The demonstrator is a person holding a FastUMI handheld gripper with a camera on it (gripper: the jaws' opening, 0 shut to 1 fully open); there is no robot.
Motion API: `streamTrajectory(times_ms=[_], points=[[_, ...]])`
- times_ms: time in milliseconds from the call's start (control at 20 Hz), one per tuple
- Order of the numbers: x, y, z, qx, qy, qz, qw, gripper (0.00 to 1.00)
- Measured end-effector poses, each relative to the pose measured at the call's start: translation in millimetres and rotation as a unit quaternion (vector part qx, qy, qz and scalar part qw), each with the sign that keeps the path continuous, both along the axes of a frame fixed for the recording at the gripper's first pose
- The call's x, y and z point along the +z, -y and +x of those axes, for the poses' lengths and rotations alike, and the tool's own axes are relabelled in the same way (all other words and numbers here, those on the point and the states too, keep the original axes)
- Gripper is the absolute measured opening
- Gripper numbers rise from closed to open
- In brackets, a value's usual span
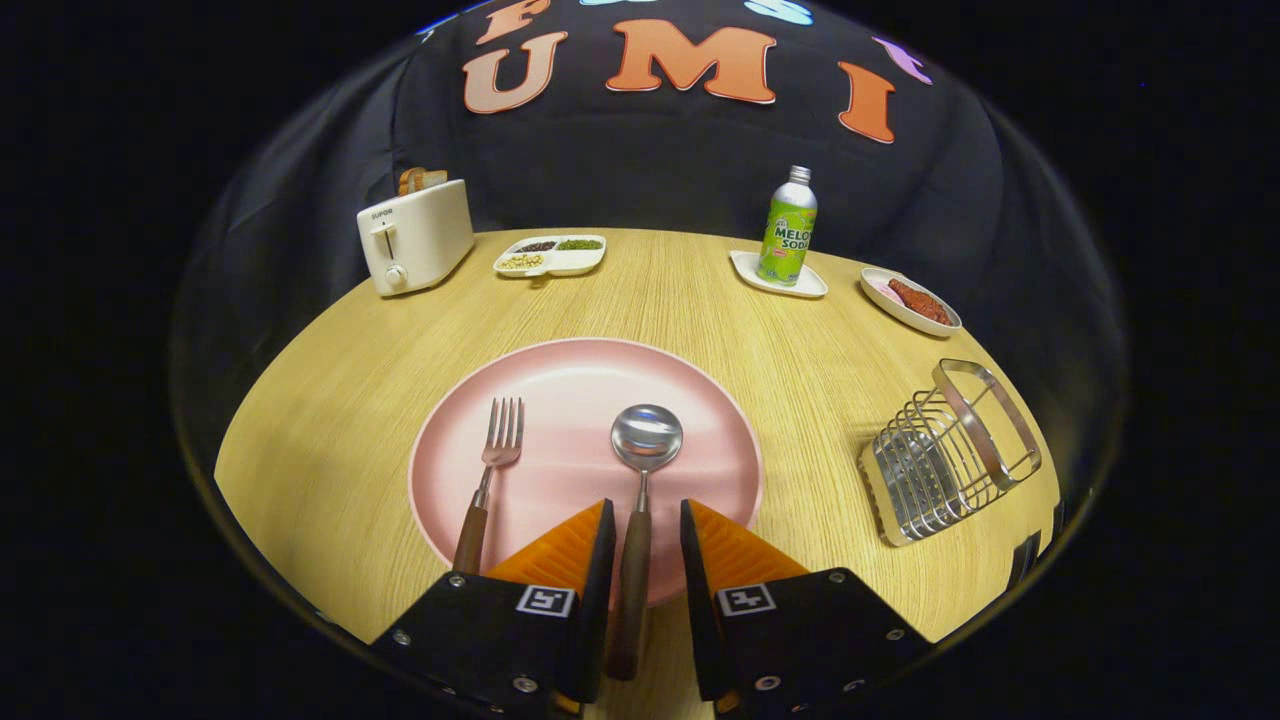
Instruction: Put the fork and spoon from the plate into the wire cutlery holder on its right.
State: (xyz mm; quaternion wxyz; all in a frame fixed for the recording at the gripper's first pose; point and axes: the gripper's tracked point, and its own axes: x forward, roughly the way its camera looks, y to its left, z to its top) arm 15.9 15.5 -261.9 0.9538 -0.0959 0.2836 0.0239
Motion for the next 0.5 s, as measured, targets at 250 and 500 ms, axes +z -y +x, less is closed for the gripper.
streamTrajectory(times_ms=[250,500], points=[[-6.8,-3.0,0.0,0.002,-0.014,0.002,1.0,0.25],[-5.6,-0.9,0.6,-0.007,-0.018,0.015,1.0,0.07]])
